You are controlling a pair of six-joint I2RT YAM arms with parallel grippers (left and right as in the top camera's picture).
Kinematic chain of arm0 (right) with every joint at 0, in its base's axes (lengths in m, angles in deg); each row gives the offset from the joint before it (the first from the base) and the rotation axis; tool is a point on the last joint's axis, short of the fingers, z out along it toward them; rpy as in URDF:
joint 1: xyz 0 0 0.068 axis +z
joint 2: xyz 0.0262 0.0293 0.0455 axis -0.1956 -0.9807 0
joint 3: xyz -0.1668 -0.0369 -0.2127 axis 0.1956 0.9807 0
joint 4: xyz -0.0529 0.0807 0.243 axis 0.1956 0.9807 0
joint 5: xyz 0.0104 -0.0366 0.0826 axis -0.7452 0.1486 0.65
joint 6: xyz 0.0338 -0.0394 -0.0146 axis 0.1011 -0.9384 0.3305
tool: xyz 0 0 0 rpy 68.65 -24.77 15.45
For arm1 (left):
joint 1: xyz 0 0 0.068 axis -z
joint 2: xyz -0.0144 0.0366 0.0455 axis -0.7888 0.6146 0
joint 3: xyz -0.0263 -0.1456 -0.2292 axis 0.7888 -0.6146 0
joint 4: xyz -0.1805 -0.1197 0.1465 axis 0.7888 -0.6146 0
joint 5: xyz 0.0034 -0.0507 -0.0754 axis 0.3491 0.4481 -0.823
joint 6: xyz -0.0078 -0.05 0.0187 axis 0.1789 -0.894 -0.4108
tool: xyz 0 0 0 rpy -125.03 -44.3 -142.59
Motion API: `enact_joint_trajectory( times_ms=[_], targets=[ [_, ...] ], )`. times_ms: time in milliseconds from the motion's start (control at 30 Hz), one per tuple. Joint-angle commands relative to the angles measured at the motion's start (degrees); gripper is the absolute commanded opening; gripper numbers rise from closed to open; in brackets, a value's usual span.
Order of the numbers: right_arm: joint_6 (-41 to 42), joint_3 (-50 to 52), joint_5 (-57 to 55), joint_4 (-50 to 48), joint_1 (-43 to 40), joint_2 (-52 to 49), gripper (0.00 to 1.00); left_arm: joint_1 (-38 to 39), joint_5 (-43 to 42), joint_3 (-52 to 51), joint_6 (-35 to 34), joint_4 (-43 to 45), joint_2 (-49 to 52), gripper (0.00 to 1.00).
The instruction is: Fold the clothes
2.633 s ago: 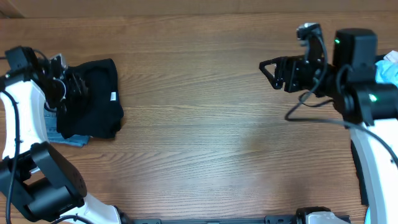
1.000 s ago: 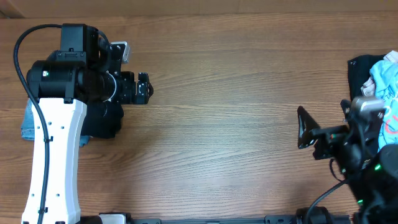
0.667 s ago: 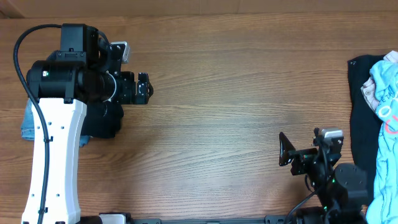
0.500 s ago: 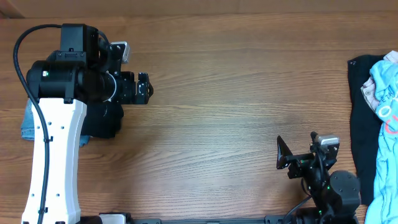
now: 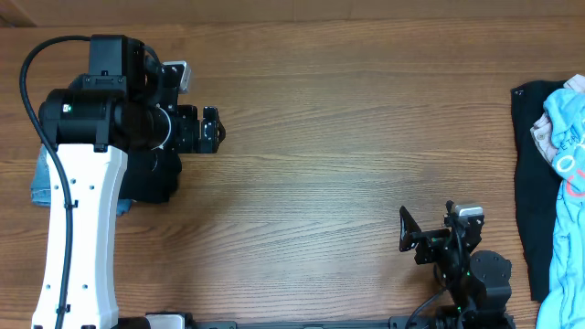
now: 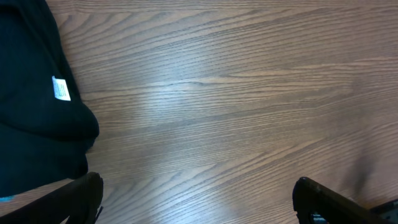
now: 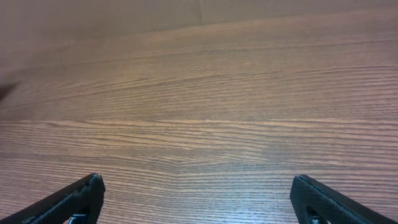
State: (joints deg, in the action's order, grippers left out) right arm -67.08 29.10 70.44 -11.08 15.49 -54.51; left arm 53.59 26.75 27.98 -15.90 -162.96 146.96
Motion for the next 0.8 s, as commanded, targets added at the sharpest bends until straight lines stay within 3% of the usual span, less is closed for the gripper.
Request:
enact_joint_trajectory(
  times_ms=[0, 767],
  targets=[
    [0.20, 0.57, 0.46, -0.24, 0.22, 0.68, 1.00, 0.39, -0.48, -0.24, -0.50, 0.09, 0.24, 1.00],
    [0.20, 0.57, 0.46, -0.17, 0.22, 0.68, 1.00, 0.02, 2.40, -0.37, -0.33, -0.55, -0.44, 1.00]
  ],
)
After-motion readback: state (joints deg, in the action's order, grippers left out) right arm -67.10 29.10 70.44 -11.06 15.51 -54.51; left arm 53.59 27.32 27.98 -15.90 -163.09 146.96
